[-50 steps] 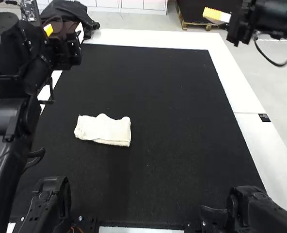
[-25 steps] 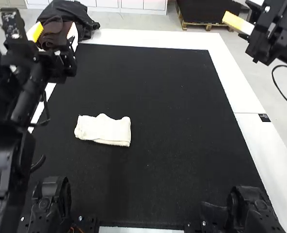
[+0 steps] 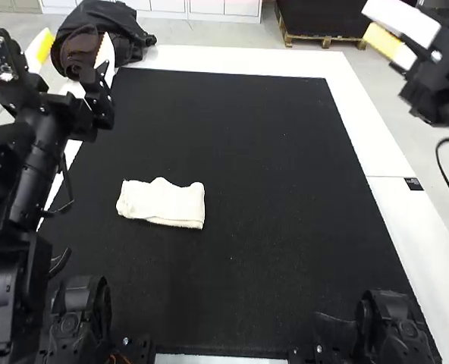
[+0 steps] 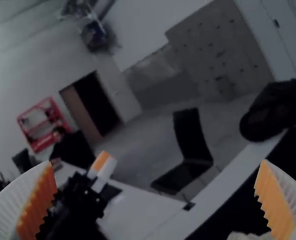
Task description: Fold the towel.
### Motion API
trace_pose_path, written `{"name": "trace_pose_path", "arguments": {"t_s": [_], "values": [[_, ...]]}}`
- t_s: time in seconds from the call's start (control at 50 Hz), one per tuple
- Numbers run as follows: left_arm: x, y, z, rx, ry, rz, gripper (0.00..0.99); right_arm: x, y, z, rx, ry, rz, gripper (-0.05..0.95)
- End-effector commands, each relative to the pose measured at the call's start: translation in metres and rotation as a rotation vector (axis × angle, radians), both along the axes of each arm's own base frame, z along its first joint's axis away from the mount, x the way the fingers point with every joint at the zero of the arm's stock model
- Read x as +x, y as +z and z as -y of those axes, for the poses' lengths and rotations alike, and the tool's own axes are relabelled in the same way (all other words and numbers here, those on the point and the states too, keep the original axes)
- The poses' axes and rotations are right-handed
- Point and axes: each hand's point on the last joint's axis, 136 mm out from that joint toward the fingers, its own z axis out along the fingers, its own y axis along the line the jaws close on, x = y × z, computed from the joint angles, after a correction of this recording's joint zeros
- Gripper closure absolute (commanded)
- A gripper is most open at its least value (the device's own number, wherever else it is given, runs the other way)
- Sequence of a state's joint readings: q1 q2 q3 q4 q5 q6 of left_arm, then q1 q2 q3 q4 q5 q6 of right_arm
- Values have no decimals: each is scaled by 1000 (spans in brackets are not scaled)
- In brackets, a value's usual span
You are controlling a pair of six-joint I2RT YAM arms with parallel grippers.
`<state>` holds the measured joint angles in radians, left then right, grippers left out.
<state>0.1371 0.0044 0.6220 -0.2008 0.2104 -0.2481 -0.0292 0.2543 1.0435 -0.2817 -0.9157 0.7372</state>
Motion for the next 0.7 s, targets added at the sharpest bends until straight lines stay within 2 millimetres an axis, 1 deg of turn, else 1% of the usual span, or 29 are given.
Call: {"name": "trace_pose_path", "arguments": {"t_s": [0.0,0.06,0.12,0.2,0.32,0.38,0.4,0.44,0.48,0.54,0.62,0.68], "values": [[0,-1,-2,23,21,10,36,-14,11,8,22,-92,112,-18],[3,-4,-4,28,32,9,36,-21,15,11,18,-142,172,-18],[5,-5,-7,53,63,21,36,-29,21,16,-7,-207,269,-18],[11,-9,-9,124,101,34,36,-35,26,23,-17,-291,349,-18],[17,-15,-21,150,183,37,36,-34,28,39,-32,-429,433,-18],[21,-20,-26,154,218,22,36,-32,26,51,-47,-530,480,-18],[22,-23,-27,165,222,13,36,-31,25,57,-54,-585,500,-18],[25,-26,-26,174,222,8,36,-26,24,72,-57,-686,513,-18],[28,-31,-27,175,220,-4,36,-17,21,83,-69,-760,491,-18],[35,-42,-27,176,217,-23,36,2,8,103,-108,-882,440,-18],[39,-45,-29,225,247,-3,36,16,-4,109,-128,-912,406,-18],[42,-48,-30,240,257,14,34,35,-21,115,-193,-951,378,-18]]}}
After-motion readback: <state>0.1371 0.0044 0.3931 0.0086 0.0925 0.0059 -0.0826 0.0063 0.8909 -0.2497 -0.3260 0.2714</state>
